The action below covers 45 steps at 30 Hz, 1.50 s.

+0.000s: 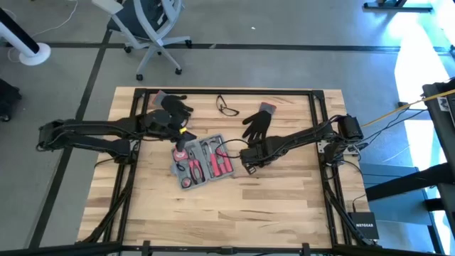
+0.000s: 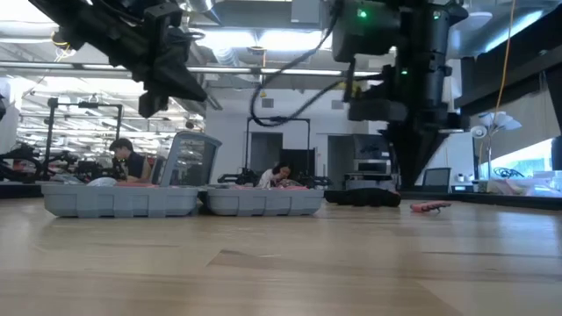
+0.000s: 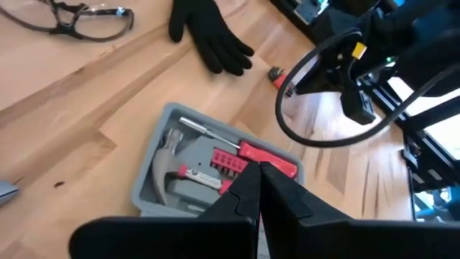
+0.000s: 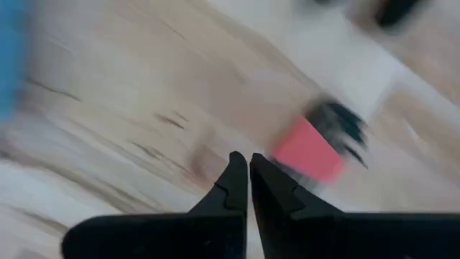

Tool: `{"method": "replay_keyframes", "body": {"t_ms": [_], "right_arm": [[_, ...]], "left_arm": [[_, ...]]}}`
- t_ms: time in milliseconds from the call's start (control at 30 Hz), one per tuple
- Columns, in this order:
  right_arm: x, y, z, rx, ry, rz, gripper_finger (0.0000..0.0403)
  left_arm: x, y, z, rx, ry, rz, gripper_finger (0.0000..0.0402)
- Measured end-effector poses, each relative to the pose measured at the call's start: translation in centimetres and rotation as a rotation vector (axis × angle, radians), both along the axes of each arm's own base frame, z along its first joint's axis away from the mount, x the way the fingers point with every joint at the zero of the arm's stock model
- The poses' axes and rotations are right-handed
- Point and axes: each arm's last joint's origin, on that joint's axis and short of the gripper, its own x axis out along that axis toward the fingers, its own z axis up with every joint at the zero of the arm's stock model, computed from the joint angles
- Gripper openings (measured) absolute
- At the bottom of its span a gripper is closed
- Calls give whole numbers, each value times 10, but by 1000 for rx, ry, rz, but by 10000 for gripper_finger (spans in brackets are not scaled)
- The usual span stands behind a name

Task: Prefit tool cases

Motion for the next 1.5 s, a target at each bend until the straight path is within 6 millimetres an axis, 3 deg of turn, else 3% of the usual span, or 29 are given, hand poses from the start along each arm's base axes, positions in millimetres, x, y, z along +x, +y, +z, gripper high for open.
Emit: {"method": "replay_keyframes", "body": {"t_ms": [167, 367, 533, 667, 767, 867, 967, 1067, 1167, 1300, 1500], "right_arm": [[-5, -4, 0, 7, 46, -108, 72], [-6, -15, -4, 10, 15, -350, 188], [-6, -20, -4, 3, 3, -454, 275], [-5, -22, -6, 14, -2, -524, 315], [-3, -21, -11, 28, 4, -527, 322], [-1, -21, -9, -5, -8, -524, 306], [1, -23, 4, -73, -1, -514, 254], [1, -24, 10, -109, 25, -439, 154], [0, -23, -4, -48, 19, -359, 31], [-5, -21, -24, 38, -10, -396, 7], [-9, -21, -13, -50, -30, -434, 1]], "left_arm": [[1, 2, -3, 0, 17, 7, 0], [5, 2, -9, -23, 47, -7, 0], [5, 2, -9, -29, 49, -16, 0], [5, 1, -9, -22, 51, -31, 0], [5, 1, -9, -19, 53, -36, 0], [5, 1, -9, -13, 54, -40, 0], [5, 1, -9, -10, 54, -42, 0], [5, 1, -9, -9, 54, -42, 0], [5, 1, -9, 5, 56, -51, 0], [4, 1, -10, -6, 58, -44, 0], [3, 1, -12, -24, 84, -36, 0]]}}
